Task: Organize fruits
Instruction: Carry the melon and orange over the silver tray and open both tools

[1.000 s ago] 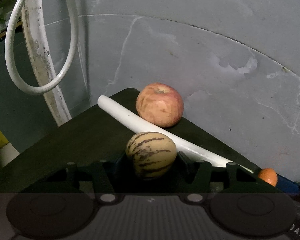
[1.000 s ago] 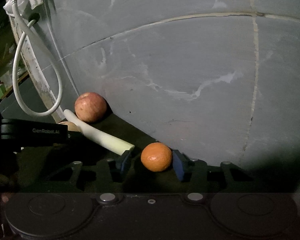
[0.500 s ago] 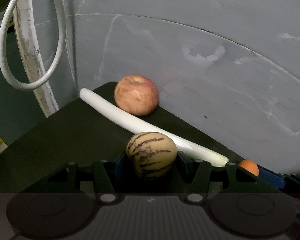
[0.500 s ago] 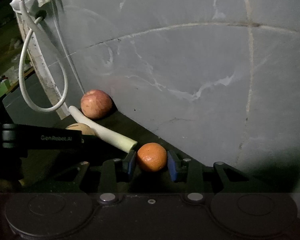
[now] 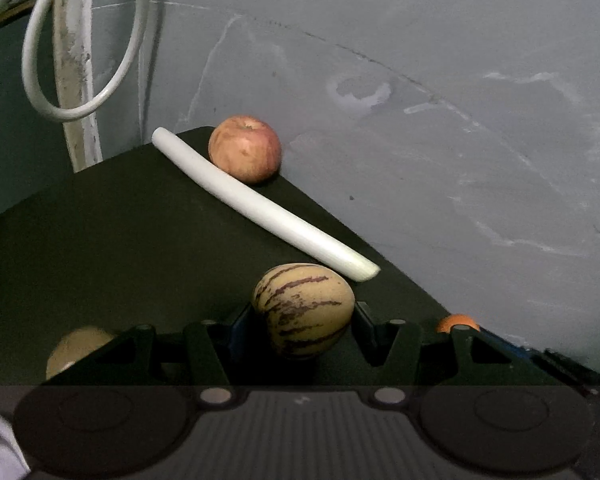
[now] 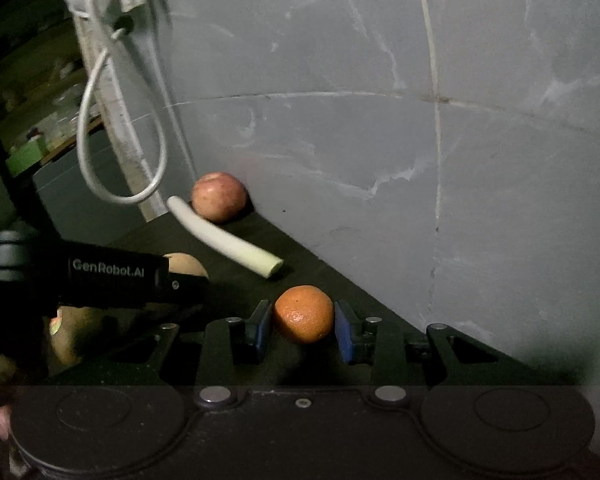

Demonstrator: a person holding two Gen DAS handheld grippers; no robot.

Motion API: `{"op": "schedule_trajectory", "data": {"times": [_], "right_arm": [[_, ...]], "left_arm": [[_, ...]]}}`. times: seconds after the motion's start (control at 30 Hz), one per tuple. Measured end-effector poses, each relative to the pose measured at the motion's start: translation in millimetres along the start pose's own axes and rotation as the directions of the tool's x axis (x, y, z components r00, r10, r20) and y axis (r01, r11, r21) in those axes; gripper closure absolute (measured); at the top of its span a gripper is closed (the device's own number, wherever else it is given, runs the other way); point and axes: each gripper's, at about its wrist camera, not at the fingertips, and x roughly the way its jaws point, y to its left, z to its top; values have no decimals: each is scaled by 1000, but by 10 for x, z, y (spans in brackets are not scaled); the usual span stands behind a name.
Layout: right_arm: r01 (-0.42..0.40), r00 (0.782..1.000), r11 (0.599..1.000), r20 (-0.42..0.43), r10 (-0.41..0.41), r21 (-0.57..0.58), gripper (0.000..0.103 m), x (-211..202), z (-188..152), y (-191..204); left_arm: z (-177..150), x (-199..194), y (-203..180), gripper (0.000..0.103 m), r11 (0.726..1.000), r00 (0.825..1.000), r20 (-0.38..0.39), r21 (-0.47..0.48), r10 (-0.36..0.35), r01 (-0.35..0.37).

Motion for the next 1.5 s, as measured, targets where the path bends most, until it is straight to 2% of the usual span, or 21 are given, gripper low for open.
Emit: {"op": "schedule_trajectory", "data": {"times": [0.2,0.33,0.57,0.9,1.07,1.23,1.5], "right_arm": [[-52,999,997,-1,52,-62,68,-309,-57,83],[-104,995,988,-3,105,-110,68,-526,-110,207],[-213,977,960,-23,213,-183,68,-824,-213,513],[-365,931,889,-98,352,-278,68,-1197,-478,935],[-432,902,833,-143,408,-345,68,-1411,-632,1106],[-503,863,752,-192,468,-427,68,-1664,-764,1219],[-598,798,612,-316,512,-518,68,-1964,-999,1362]], "left_arm": [[-182,-388,-23,46,997,999,41,-66,-24,26],[-289,-716,33,46,993,996,85,-114,-10,20],[-654,-1392,221,46,978,985,157,-206,68,-35],[-1310,-2132,648,46,932,967,177,-345,184,-115],[-1640,-2405,688,46,915,958,189,-382,216,-131],[-1959,-2655,661,46,907,953,194,-398,233,-140],[-2391,-2815,641,46,897,967,146,-421,211,-132]]}}
